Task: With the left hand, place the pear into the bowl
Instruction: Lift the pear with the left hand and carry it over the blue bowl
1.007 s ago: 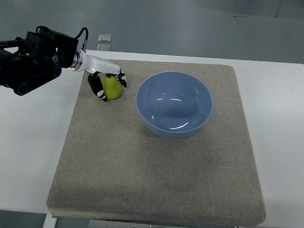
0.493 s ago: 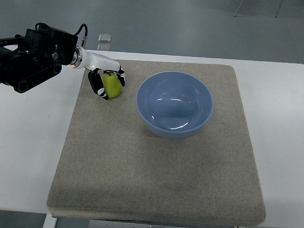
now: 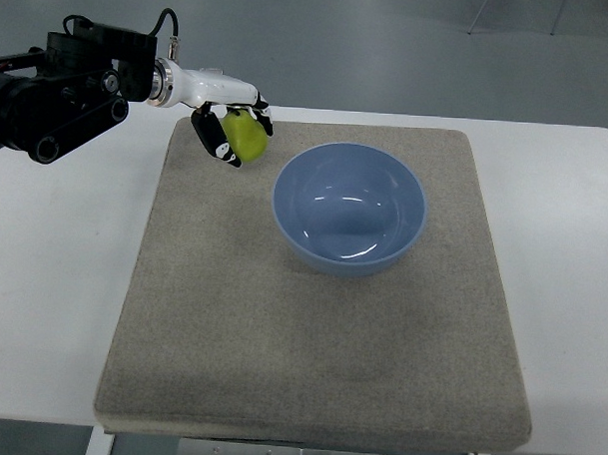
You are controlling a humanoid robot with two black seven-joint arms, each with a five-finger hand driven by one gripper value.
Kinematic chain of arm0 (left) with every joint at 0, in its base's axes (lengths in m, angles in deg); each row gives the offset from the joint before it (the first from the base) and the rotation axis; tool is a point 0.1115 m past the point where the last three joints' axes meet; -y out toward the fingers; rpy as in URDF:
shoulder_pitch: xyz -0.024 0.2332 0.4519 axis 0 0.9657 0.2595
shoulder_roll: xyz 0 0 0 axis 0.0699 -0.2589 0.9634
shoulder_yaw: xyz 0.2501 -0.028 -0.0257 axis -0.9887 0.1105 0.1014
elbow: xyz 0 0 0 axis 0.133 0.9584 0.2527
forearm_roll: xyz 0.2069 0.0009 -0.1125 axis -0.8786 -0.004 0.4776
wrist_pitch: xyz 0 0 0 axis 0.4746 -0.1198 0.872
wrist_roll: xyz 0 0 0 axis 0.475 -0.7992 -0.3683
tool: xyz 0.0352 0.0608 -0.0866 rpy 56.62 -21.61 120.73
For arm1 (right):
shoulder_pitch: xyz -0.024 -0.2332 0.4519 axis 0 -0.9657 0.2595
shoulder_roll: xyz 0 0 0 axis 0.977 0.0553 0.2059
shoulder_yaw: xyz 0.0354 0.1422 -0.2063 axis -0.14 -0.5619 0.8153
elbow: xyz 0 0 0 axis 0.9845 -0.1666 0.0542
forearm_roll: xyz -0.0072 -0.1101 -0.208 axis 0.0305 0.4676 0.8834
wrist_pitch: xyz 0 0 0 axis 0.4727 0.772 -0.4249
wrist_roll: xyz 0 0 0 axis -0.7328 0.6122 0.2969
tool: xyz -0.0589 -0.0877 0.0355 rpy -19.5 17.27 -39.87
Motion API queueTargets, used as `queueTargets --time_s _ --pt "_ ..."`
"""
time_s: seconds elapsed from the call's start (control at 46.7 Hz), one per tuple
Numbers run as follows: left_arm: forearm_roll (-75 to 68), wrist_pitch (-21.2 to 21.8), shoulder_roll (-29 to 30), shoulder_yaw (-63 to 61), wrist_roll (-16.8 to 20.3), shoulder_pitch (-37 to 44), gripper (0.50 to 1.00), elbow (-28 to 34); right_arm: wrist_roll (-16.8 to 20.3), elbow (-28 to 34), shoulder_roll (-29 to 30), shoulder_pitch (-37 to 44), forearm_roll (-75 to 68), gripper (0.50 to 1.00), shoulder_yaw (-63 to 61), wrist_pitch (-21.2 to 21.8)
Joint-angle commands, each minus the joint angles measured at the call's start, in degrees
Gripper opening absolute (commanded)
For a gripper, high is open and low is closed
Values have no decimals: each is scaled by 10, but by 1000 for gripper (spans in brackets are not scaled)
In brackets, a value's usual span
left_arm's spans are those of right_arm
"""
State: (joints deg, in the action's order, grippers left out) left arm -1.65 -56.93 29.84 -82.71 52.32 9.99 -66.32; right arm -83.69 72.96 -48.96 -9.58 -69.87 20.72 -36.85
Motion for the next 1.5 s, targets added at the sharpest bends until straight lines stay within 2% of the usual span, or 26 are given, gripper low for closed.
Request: queueTargets --time_s 0.0,0.129,0.429,0.814,0.943,1.157,1.479 --pt "-1 -1 0 21 0 -2 500 -1 0 -1 0 0 0 924 -1 0" --pt "-1 -1 0 33 0 -15 500 -16 0 0 0 0 0 924 0 0" --pt "17 -5 0 41 0 -41 500 -94 0 0 0 0 0 924 0 0" --pt "25 -16 -7 45 0 -46 500 -171 0 0 0 0 0 924 0 0" --pt "24 -16 -33 43 0 -39 500 -165 0 -1 0 0 0 924 0 0" --pt "20 -13 -94 38 -1 -13 500 -113 0 0 0 0 0 924 0 0" --pt "14 -12 -109 33 -1 9 500 -87 0 -1 0 0 0 924 0 0"
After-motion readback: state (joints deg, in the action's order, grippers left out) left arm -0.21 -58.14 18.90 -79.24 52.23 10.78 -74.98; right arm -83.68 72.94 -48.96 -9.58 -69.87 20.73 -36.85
